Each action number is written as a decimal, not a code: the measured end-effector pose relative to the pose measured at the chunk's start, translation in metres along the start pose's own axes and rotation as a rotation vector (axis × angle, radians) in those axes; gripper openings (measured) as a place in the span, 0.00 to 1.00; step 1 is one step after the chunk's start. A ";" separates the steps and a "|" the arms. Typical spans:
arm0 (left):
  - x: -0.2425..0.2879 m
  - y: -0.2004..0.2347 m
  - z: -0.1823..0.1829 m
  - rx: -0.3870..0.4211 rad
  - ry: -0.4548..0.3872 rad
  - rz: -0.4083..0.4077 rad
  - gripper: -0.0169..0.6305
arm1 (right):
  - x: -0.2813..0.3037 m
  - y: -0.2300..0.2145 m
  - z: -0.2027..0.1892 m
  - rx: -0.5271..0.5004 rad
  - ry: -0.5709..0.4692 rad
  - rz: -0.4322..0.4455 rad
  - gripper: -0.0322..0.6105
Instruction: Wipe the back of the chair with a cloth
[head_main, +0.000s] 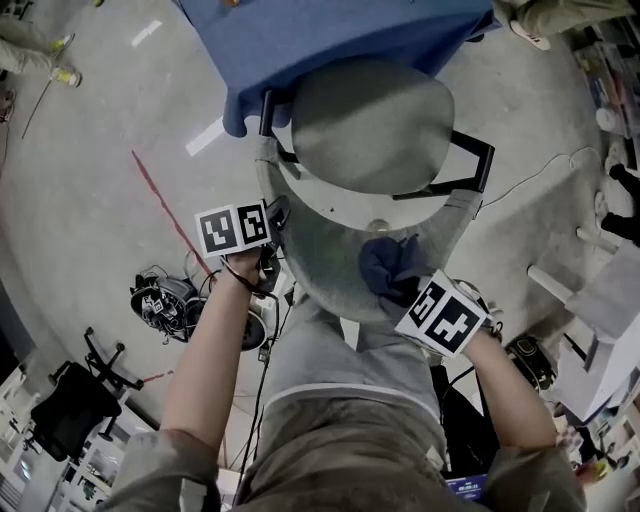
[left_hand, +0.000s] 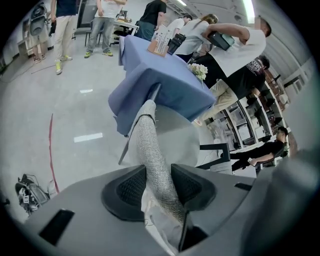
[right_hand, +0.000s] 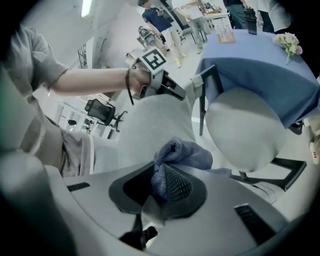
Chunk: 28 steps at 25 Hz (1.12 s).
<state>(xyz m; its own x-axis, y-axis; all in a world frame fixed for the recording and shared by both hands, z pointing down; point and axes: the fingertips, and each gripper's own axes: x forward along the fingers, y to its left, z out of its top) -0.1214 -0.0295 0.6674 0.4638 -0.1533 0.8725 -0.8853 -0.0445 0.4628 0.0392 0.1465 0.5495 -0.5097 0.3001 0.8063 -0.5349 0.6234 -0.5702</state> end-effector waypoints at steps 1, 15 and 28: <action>0.000 0.000 0.000 0.002 0.000 0.003 0.30 | 0.002 0.011 0.014 -0.014 -0.030 0.016 0.15; -0.062 -0.010 0.023 0.119 -0.134 0.070 0.30 | -0.045 0.061 0.150 -0.073 -0.501 0.040 0.15; -0.182 -0.084 0.081 0.313 -0.414 0.022 0.17 | -0.172 0.053 0.177 -0.101 -0.874 -0.232 0.15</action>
<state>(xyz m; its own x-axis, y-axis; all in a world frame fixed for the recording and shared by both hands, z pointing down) -0.1346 -0.0776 0.4569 0.4495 -0.5326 0.7171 -0.8914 -0.3199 0.3211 -0.0210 0.0004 0.3530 -0.7476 -0.4697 0.4695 -0.6476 0.6722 -0.3588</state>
